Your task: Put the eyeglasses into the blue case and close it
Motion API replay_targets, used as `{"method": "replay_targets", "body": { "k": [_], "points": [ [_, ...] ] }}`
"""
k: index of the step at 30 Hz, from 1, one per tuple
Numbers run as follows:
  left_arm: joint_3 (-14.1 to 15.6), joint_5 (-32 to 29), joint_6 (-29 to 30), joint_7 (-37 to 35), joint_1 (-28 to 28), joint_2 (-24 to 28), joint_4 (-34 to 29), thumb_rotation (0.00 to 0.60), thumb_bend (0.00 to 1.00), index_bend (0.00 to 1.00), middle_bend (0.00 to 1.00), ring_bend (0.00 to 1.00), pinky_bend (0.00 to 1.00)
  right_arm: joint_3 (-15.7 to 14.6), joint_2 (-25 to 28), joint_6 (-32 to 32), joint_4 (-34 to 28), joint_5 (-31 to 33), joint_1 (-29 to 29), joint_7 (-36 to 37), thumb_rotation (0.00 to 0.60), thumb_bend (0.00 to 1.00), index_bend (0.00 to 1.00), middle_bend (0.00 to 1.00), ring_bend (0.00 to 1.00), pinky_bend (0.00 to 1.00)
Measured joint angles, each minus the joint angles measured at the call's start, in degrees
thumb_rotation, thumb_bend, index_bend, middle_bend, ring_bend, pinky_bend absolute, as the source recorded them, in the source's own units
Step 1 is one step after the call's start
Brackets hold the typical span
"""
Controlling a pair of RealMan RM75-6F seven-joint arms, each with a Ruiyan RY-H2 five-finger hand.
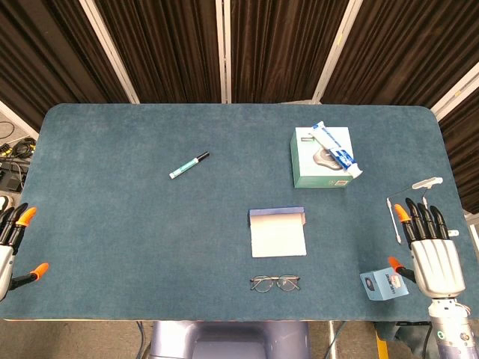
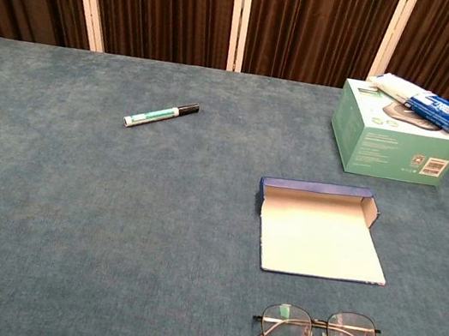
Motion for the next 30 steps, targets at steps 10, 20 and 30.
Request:
{"method": "replay_targets", "body": {
  "k": [10,20,30],
  "points": [
    [-0.35,-0.77,-0.87,0.33,-0.36,-0.2,-0.13,0.6,0.0,0.0,0.0,0.0,0.0,-0.49,-0.29,-2.01,0.31,0.14,0.66,-0.31,0.6,0.0,0.0,0.0,0.0,0.0],
    [-1.27,-3.8,-3.42,1.69,-1.41,-0.81,0.15,0.6,0.0,0.0,0.0,0.0,0.0,-1.49,0.25,-14.47,-0.25,-1.55,7.42,-0.16,0.6,0.0,0.22,0.0,0.0,0.0],
    [-2.47,-8.05,-5.77,4.9,-2.39,-2.23,0.52,0.6,0.0,0.0,0.0,0.0,0.0,0.54,-0.14,-38.61,-5.03,4.27,22.23,5.36,0.6,0.09,0.44,0.0,0.0,0.0]
  ]
}}
